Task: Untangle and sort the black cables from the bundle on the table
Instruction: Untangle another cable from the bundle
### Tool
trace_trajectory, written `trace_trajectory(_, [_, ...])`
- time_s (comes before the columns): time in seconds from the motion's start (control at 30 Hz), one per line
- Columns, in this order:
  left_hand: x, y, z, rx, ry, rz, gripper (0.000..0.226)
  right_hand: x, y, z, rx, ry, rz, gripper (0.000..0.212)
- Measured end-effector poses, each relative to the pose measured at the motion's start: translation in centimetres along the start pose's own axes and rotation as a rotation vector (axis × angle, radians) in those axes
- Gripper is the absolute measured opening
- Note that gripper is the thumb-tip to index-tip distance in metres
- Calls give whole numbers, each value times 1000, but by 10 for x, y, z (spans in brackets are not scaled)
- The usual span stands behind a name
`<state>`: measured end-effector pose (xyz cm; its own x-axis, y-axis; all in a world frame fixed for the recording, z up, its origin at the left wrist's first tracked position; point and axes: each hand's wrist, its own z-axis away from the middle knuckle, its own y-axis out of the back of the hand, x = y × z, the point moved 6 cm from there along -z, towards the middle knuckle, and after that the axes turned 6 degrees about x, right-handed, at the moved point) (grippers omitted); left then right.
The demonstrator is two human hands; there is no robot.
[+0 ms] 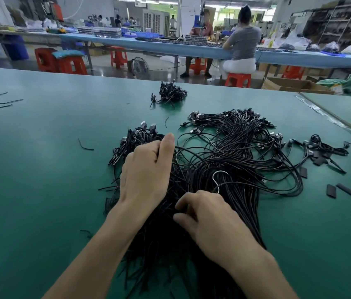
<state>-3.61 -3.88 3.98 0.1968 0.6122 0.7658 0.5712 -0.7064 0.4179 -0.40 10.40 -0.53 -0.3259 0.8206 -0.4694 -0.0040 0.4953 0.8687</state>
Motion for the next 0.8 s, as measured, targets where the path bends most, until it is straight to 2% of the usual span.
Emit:
trace_trajectory(0.23, [-2, -2, 0, 18, 53, 104, 60, -6, -20, 2, -18, 52, 86, 18])
trace_trajectory(0.37, [-2, -6, 3, -14, 58, 118, 74, -1, -18, 1, -24, 52, 97, 14])
trace_trajectory(0.53, [1, -7, 4, -30, 56, 74, 61, -4, -17, 0, -33, 102, 95, 9])
trace_trajectory(0.7, [1, -8, 7, -37, 107, 93, 74, -8, -6, -3, 56, 214, 117, 16])
trace_trajectory(0.8, [3, -8, 7, -29, 80, 58, 66, -7, -3, -4, 84, 232, 86, 20])
